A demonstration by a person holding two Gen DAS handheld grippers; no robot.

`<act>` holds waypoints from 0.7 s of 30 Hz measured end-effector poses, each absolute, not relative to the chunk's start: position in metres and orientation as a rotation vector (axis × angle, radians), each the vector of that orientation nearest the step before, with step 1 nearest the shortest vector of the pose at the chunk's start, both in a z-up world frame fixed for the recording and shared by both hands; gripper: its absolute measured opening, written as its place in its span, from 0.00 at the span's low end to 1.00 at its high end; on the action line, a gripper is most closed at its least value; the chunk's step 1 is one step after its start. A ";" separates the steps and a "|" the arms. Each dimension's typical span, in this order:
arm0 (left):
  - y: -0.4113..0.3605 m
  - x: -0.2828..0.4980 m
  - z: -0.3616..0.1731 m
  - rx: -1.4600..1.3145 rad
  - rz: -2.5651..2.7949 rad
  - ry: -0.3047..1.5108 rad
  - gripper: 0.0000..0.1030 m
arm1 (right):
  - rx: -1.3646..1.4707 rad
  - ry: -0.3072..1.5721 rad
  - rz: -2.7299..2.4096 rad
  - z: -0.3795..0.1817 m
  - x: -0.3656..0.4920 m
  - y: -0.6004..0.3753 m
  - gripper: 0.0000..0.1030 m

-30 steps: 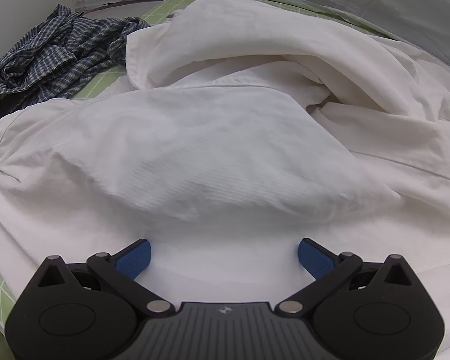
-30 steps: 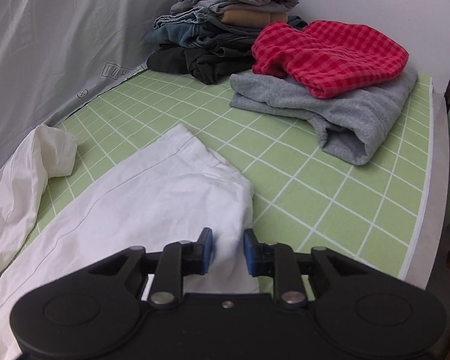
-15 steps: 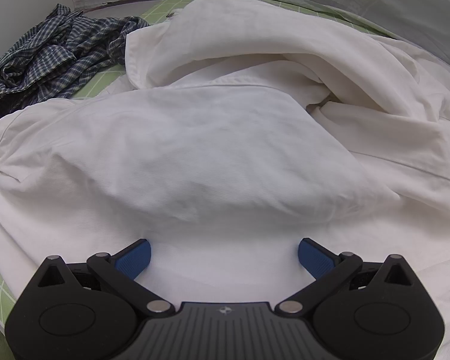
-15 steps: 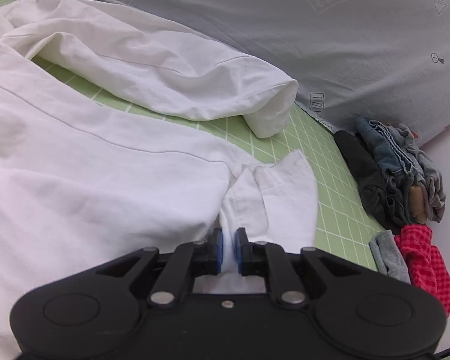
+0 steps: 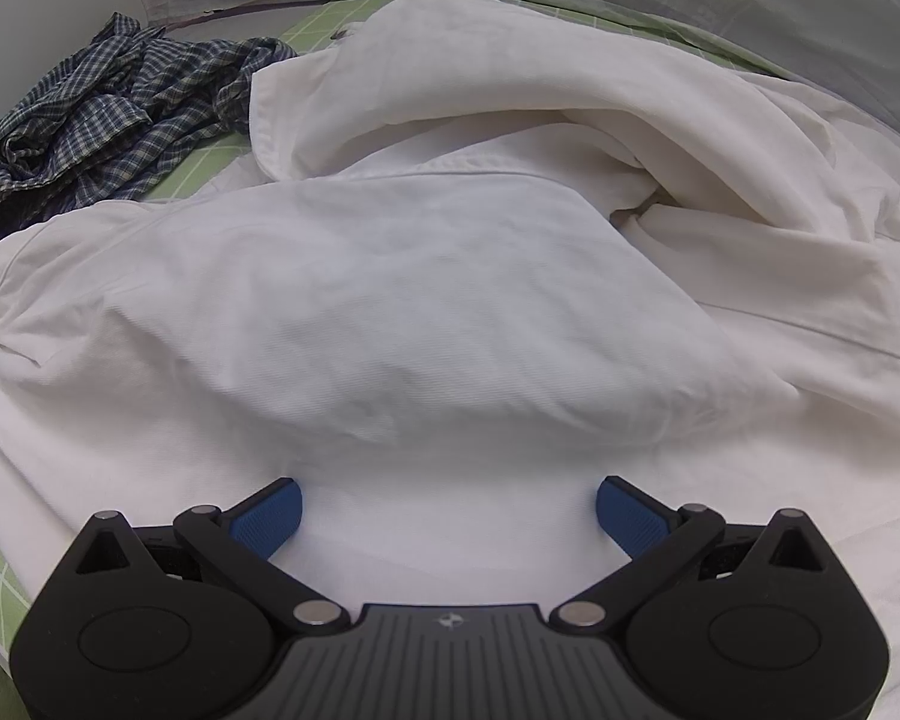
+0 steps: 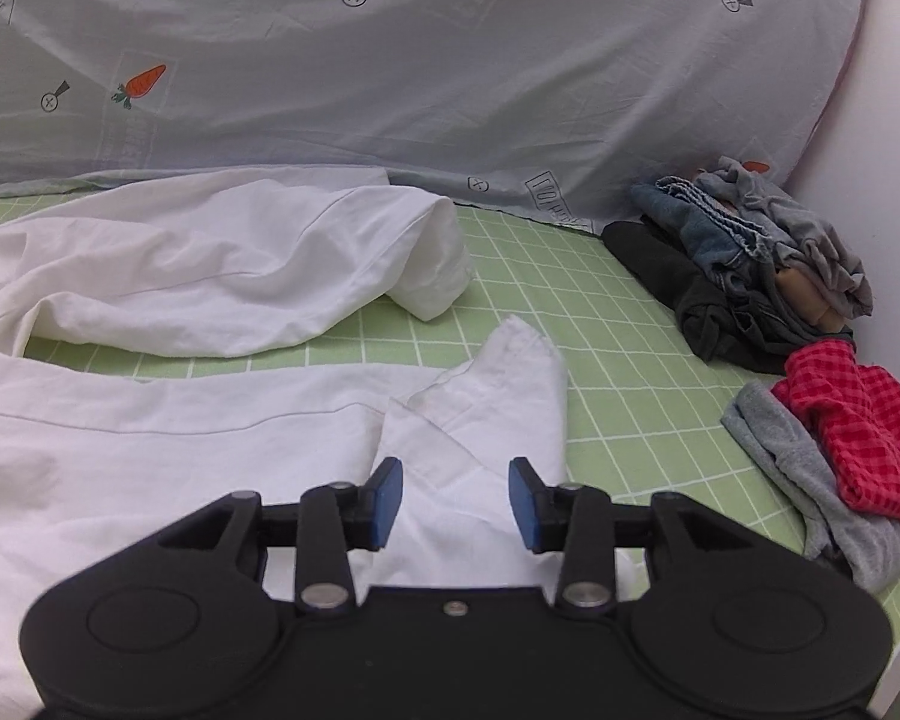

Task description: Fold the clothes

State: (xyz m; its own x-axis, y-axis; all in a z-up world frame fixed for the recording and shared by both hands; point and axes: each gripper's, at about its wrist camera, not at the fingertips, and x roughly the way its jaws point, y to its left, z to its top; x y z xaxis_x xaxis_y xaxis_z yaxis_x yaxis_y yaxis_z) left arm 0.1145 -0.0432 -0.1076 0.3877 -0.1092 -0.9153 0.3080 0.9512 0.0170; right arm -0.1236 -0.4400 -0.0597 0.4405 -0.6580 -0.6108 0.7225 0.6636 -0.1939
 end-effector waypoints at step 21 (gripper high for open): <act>-0.043 0.112 -0.107 0.190 -0.261 1.137 1.00 | 0.539 0.648 -1.102 -0.073 -0.202 -0.493 0.13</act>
